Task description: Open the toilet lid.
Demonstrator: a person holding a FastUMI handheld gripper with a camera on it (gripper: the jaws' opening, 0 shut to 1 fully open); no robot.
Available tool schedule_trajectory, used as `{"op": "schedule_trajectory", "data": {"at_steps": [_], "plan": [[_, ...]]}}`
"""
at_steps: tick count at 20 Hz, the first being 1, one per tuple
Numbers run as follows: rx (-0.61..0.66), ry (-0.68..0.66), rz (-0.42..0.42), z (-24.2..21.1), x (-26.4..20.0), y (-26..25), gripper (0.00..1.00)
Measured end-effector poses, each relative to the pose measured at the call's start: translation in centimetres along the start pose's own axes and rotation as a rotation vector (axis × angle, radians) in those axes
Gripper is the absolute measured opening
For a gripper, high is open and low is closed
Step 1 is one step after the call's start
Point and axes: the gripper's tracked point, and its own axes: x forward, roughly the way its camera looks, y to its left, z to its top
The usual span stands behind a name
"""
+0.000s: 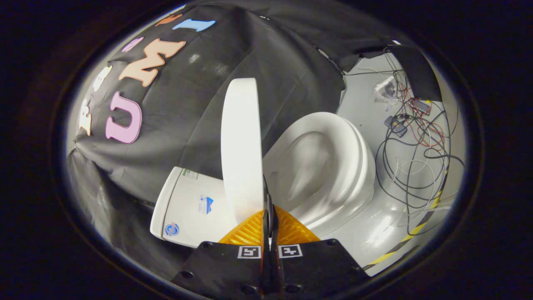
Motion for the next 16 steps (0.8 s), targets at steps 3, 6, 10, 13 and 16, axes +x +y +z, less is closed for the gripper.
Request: {"op": "schedule_trajectory", "data": {"at_steps": [3,6,10,13,16], "plan": [[-0.017,-0.01,0.016,-0.1,-0.3,1.9,0.01],[-0.036,-0.016,0.01,-0.1,-0.8,3.3,0.01],[-0.108,-0.043,0.006,-0.1,-1.1,5.1,0.01],[-0.187,-0.092,-0.007,-0.2,-1.2,6.1,0.01],[-0.288,-0.118,-0.027,-0.4,-1.4,6.9,0.01]]}}
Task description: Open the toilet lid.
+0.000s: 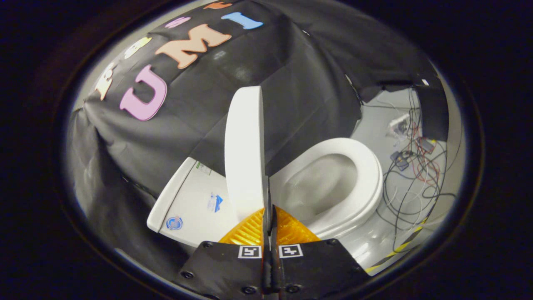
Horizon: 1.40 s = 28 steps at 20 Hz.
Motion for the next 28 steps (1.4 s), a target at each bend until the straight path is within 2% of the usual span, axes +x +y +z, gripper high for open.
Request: {"op": "schedule_trajectory", "data": {"at_steps": [4,14,19,23,26,28], "plan": [[-0.155,-0.033,-0.043,0.4,-0.2,0.0,0.01],[-0.287,-0.123,-0.112,0.9,-0.5,2.1,0.01],[-0.395,-0.17,-0.163,0.9,-0.7,4.7,0.01],[-0.452,-0.208,-0.224,0.9,-0.9,6.0,0.01],[-0.48,-0.244,-0.309,1.0,-1.1,5.9,0.02],[-0.478,-0.254,-0.316,0.9,-1.1,6.6,0.03]]}}
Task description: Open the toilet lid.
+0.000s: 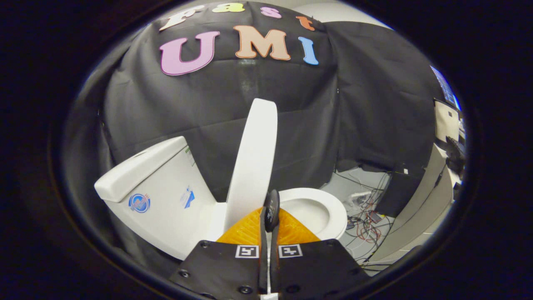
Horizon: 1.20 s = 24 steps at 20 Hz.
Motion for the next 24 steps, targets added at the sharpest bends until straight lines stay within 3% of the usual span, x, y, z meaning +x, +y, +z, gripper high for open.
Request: {"op": "schedule_trajectory", "data": {"at_steps": [4,10,24], "plan": [[0.016,-0.015,0.069,0.6,-0.6,2.9,0.01],[-0.084,-0.036,0.132,1.2,-1.6,7.2,0.01],[-0.157,-0.015,0.29,-0.3,-2.8,15.9,0.04]]}}
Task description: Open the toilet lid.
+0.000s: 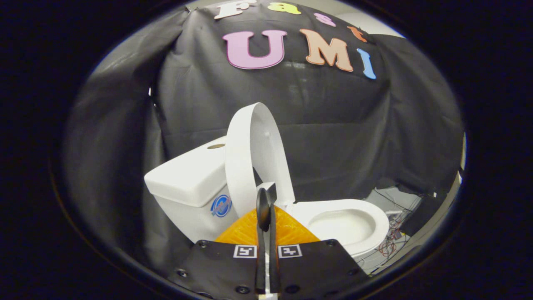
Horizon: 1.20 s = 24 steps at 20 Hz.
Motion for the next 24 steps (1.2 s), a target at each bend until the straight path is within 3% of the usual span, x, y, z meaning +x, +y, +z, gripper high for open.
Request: {"op": "schedule_trajectory", "data": {"at_steps": [9,11,15,18,19,20,24], "plan": [[-0.001,-0.003,-0.014,-0.1,0.2,1.1,0.05],[0.025,0.011,0.016,-0.6,0.8,2.3,0.04],[-0.026,0.04,0.091,-1.2,0.7,3.3,0.47],[-0.055,0.028,0.101,-1.1,0.0,2.4,0.77],[-0.051,0.022,0.104,-1.0,-0.2,2.2,0.82],[-0.051,0.016,0.112,-0.8,-0.5,2.1,0.94],[-0.026,-0.017,0.127,0.1,-1.6,0.8,1.0]]}}
